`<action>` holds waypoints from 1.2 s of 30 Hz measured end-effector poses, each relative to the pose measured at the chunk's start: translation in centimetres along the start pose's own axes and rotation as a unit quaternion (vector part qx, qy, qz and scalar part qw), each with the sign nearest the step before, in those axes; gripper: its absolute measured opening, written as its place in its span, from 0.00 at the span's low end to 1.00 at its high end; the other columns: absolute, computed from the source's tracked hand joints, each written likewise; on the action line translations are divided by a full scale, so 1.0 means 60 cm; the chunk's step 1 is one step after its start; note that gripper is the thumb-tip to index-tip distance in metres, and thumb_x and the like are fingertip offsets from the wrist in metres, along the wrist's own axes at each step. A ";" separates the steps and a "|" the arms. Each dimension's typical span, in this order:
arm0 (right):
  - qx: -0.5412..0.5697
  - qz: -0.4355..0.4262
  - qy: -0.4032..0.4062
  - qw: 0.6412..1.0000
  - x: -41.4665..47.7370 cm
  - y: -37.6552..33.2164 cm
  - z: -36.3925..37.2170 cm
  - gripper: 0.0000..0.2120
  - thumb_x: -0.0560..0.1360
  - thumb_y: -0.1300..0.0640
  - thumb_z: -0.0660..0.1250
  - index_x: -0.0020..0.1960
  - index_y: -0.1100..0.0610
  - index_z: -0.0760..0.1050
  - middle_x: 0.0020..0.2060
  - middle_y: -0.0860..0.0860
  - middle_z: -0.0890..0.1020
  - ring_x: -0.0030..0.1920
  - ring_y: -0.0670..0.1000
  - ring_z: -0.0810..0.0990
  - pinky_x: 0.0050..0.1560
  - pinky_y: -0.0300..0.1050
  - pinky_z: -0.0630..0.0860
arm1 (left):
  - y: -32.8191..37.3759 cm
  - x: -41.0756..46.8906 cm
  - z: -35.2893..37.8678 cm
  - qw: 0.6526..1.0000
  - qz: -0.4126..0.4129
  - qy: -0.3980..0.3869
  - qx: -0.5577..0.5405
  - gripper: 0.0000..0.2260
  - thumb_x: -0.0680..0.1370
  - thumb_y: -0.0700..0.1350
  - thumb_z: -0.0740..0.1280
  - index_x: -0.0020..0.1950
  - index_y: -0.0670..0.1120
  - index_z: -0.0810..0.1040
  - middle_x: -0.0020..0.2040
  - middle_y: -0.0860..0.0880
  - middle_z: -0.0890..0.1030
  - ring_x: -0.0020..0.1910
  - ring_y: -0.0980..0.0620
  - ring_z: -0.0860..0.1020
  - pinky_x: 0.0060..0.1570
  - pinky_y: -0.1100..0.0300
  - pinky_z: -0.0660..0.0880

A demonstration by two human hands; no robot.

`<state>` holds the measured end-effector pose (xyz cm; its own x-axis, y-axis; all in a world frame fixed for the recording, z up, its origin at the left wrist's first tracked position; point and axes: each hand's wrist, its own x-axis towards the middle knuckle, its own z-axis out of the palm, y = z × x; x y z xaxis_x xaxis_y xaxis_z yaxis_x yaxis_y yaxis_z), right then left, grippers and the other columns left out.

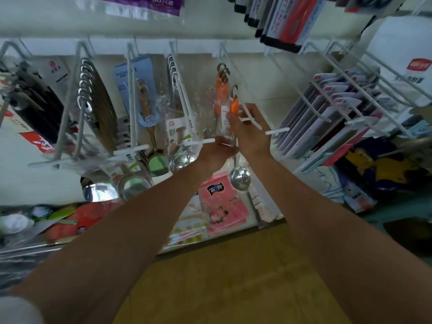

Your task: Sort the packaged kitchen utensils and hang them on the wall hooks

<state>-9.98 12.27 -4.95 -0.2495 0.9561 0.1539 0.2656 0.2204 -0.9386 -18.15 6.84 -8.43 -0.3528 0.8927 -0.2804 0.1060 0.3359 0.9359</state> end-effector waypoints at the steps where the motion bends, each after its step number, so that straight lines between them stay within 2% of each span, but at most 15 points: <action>1: 0.009 -0.004 0.004 1.000 -0.006 -0.006 -0.004 0.17 0.69 0.46 0.75 0.54 0.52 0.78 0.47 0.50 0.83 0.49 0.51 0.82 0.50 0.41 0.79 | -0.001 -0.005 0.003 1.000 0.004 -0.009 -0.007 0.02 0.78 0.41 0.67 0.50 0.46 0.78 0.47 0.48 0.80 0.44 0.51 0.79 0.46 0.57 0.79; 3: 0.002 -0.015 0.023 1.000 -0.017 -0.009 -0.010 0.13 0.68 0.48 0.75 0.48 0.52 0.78 0.41 0.48 0.83 0.43 0.48 0.82 0.46 0.40 0.77 | 0.000 -0.019 0.009 0.999 0.006 -0.017 -0.034 0.00 0.78 0.39 0.67 0.47 0.43 0.77 0.46 0.44 0.79 0.43 0.49 0.78 0.45 0.54 0.79; 6: 0.011 0.000 0.048 0.999 -0.035 -0.022 -0.024 0.09 0.70 0.54 0.74 0.47 0.55 0.78 0.36 0.45 0.81 0.36 0.43 0.79 0.38 0.33 0.73 | 0.001 -0.050 0.015 0.998 0.011 -0.022 -0.050 0.07 0.77 0.36 0.67 0.40 0.44 0.75 0.39 0.45 0.76 0.37 0.51 0.76 0.37 0.58 0.78; 9: 0.005 -0.008 0.040 0.999 -0.058 -0.032 -0.039 0.07 0.70 0.55 0.74 0.46 0.54 0.79 0.34 0.46 0.80 0.36 0.46 0.79 0.40 0.39 0.74 | -0.003 -0.079 0.010 0.999 0.029 -0.024 -0.032 0.10 0.76 0.34 0.68 0.37 0.45 0.74 0.36 0.46 0.75 0.35 0.50 0.74 0.37 0.57 0.76; 12: 0.007 0.000 0.050 0.999 -0.087 -0.039 -0.050 0.07 0.70 0.53 0.74 0.42 0.52 0.77 0.36 0.48 0.82 0.39 0.50 0.81 0.45 0.47 0.78 | -0.004 -0.112 0.002 0.998 0.032 -0.038 -0.024 0.10 0.76 0.35 0.70 0.38 0.44 0.74 0.37 0.42 0.74 0.35 0.48 0.74 0.34 0.58 0.75; 17: 0.009 0.009 0.049 0.999 -0.137 -0.047 -0.083 0.10 0.71 0.57 0.76 0.47 0.53 0.76 0.36 0.41 0.78 0.38 0.39 0.76 0.47 0.38 0.74 | -0.013 -0.164 0.014 0.999 0.026 -0.039 0.011 0.11 0.74 0.36 0.72 0.35 0.46 0.76 0.31 0.47 0.74 0.38 0.46 0.75 0.46 0.48 0.76; 19: 0.022 0.017 0.050 0.998 -0.161 -0.048 -0.094 0.10 0.71 0.58 0.76 0.47 0.52 0.75 0.37 0.41 0.78 0.39 0.39 0.76 0.47 0.39 0.75 | -0.017 -0.185 0.019 0.999 0.019 -0.040 0.014 0.11 0.73 0.36 0.73 0.35 0.47 0.77 0.29 0.48 0.75 0.35 0.47 0.74 0.43 0.48 0.76; 22: 0.046 0.019 0.053 0.997 -0.200 -0.053 -0.106 0.11 0.71 0.59 0.76 0.47 0.50 0.76 0.39 0.43 0.80 0.40 0.42 0.78 0.49 0.43 0.77 | -0.020 -0.219 0.023 0.999 0.014 -0.041 0.012 0.11 0.73 0.36 0.73 0.34 0.48 0.77 0.25 0.52 0.74 0.30 0.49 0.73 0.36 0.55 0.74; 23: 0.049 0.018 0.053 0.997 -0.210 -0.054 -0.109 0.10 0.71 0.59 0.76 0.47 0.51 0.76 0.39 0.44 0.80 0.41 0.43 0.78 0.49 0.41 0.77 | -0.020 -0.229 0.024 0.999 0.017 -0.042 0.013 0.12 0.73 0.36 0.73 0.34 0.48 0.77 0.26 0.52 0.74 0.30 0.49 0.73 0.36 0.57 0.73; 27: 0.064 0.017 0.056 0.996 -0.244 -0.069 -0.121 0.11 0.72 0.60 0.76 0.49 0.53 0.76 0.40 0.44 0.80 0.41 0.42 0.78 0.47 0.35 0.75 | -0.016 -0.265 0.024 0.999 0.027 -0.035 0.016 0.12 0.73 0.37 0.73 0.34 0.50 0.78 0.32 0.47 0.76 0.34 0.47 0.74 0.39 0.52 0.75; 33: 0.069 0.028 0.033 0.997 -0.297 -0.088 -0.094 0.12 0.71 0.60 0.76 0.47 0.49 0.75 0.39 0.44 0.80 0.40 0.44 0.78 0.49 0.47 0.79 | -0.032 -0.321 -0.008 0.998 0.014 -0.035 0.042 0.07 0.74 0.39 0.73 0.37 0.44 0.79 0.32 0.45 0.75 0.35 0.46 0.75 0.43 0.45 0.80; 36: 0.079 0.034 -0.006 0.996 -0.324 -0.110 -0.040 0.11 0.72 0.62 0.75 0.48 0.53 0.75 0.39 0.45 0.79 0.35 0.39 0.77 0.42 0.38 0.76 | -0.052 -0.350 -0.064 0.999 -0.021 -0.018 0.041 0.08 0.75 0.39 0.72 0.36 0.45 0.78 0.34 0.44 0.75 0.36 0.46 0.75 0.42 0.46 0.80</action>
<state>-4.66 -7.30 -1.00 -0.2465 0.9653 0.0862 0.1332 0.1219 -0.9836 -14.67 -14.09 -4.64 -0.3250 0.8867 -0.3288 0.1678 0.3962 0.9027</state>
